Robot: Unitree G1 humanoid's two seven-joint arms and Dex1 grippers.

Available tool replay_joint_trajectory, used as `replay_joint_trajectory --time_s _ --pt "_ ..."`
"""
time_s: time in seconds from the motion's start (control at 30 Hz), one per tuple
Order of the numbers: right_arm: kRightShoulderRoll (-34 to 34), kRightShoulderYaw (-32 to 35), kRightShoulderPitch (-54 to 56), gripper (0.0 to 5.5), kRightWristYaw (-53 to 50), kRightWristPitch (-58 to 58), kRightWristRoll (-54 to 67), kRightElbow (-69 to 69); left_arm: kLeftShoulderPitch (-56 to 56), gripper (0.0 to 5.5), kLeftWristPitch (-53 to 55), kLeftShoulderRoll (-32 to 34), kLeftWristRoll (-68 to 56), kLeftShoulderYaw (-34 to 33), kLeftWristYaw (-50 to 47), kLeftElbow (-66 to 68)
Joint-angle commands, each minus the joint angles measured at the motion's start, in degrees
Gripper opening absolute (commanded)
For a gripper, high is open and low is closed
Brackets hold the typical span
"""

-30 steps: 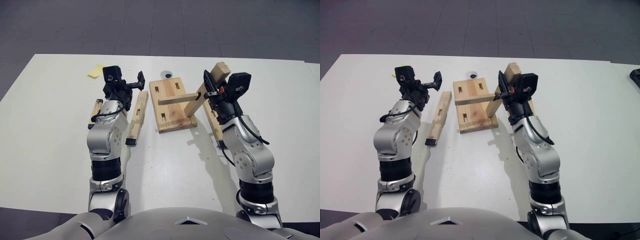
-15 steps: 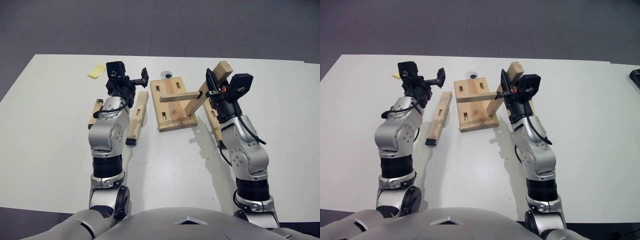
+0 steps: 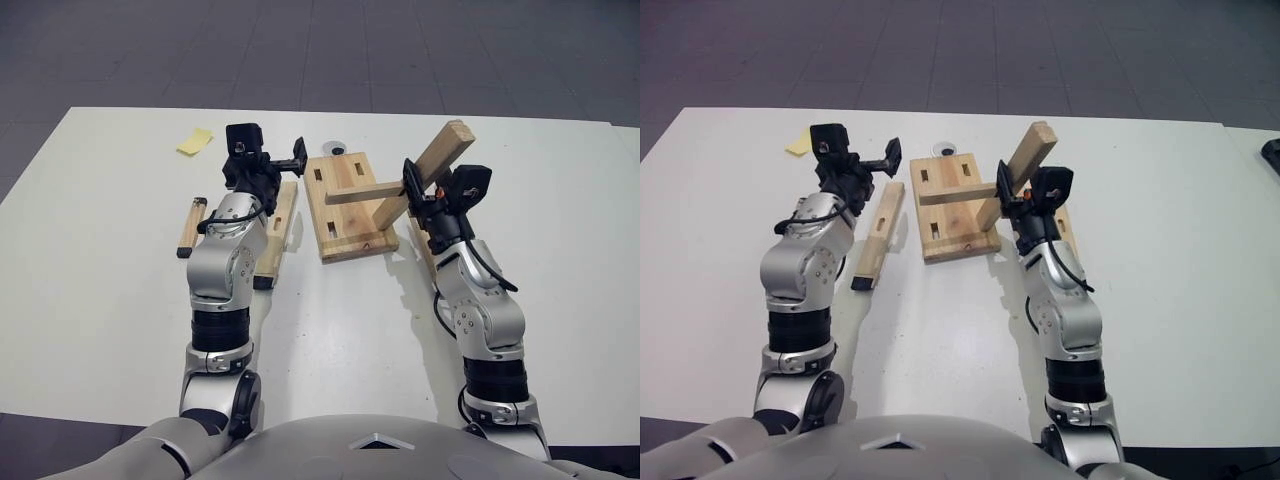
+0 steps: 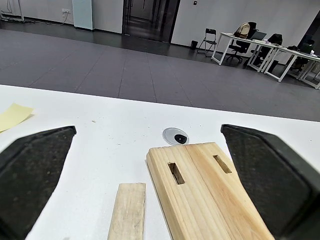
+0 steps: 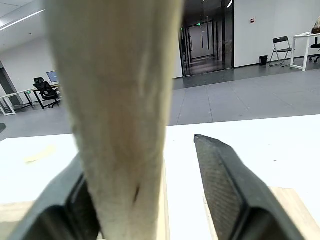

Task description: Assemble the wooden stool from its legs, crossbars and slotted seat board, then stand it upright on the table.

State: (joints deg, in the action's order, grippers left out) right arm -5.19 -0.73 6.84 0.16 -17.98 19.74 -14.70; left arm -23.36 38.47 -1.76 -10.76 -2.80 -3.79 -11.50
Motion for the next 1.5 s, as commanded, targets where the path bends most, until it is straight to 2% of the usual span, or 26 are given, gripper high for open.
replay_joint_trajectory --time_s 0.03,0.2,0.43,0.57,0.67,0.8,0.93,1.23,1.4,1.5 --pt "0.91 2.21 -1.59 3.46 -0.78 -1.21 -0.56 2.46 -0.61 5.4 -0.76 -0.52 0.58 0.36 -0.23 1.08" --pt "-0.42 5.36 1.8 4.22 0.7 0.31 0.73 -2.6 -0.37 5.4 -1.72 -0.78 0.68 -0.18 -0.91 1.87" --pt "-4.04 9.38 11.01 5.36 1.73 -5.22 6.53 -14.07 -0.46 5.4 -2.93 -1.12 0.71 -0.62 -1.74 2.74" --pt "-7.2 19.44 17.01 5.38 -1.29 -7.62 13.22 -14.0 -0.4 5.4 -3.61 -1.1 0.74 -1.14 -2.21 2.86" --pt "-11.56 23.08 13.27 5.38 -1.99 -10.2 9.95 -8.7 -0.23 5.4 -4.12 -0.65 0.98 -1.99 -2.71 2.75" --pt "-14.93 20.08 1.9 5.38 -0.3 -17.49 5.29 -3.28 -0.31 5.4 -4.01 0.4 1.05 -3.9 -3.34 1.88" --pt "-14.77 17.9 -4.87 5.38 3.4 -21.37 5.6 -3.19 0.48 5.4 -3.58 0.65 1.06 -4.09 -3.59 1.11" --pt "-15.33 12.87 -5.85 5.38 4.99 -26.59 2.04 -0.04 1.92 5.4 -2.8 -1.43 1.23 -1.76 -4.25 0.0" --pt "-16.09 12.16 -5.05 5.37 4.58 -29.0 -0.55 1.86 2.27 5.4 -2.46 -1.34 1.22 -2.15 -4.49 -0.45" --pt "-17.15 11.33 -4.33 4.9 5.1 -30.64 -2.12 2.61 2.14 5.4 -2.12 -1.4 1.24 -2.38 -4.88 -0.62"
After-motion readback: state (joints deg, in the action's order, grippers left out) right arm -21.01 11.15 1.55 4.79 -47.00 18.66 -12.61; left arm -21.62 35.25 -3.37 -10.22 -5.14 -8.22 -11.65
